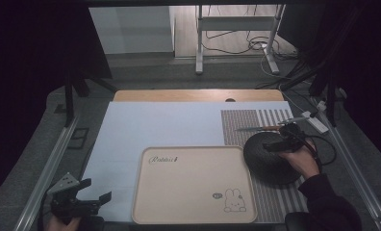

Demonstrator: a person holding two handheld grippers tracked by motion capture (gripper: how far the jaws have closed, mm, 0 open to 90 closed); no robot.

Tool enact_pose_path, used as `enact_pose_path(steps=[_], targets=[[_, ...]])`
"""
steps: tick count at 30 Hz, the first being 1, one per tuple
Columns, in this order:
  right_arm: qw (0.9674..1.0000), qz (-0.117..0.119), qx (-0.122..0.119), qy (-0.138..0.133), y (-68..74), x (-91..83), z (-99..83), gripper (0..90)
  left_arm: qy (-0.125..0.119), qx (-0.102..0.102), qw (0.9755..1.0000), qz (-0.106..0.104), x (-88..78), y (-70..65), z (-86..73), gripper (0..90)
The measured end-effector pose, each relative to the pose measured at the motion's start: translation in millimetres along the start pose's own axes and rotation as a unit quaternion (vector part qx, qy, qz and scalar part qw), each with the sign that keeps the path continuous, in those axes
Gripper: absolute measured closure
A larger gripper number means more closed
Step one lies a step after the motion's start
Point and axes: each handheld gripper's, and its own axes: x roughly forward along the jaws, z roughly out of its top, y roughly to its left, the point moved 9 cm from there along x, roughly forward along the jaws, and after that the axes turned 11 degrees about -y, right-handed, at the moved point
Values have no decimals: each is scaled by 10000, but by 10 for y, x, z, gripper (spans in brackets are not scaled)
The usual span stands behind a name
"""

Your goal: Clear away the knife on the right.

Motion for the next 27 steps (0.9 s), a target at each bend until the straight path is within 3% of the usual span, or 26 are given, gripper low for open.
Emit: enact_pose_path(steps=[6,24,27], targets=[[9999,26,93,95,-64,98,35,0,-4,-8,10000,-1,0,2,0,10],[9997,-50,9,233,-202,365,149,0,5,-36,10000,-7,2,6,0,7],[9997,-110,13,196,-247,376,186,44,6,-39,10000,-5,2,6,0,8]])
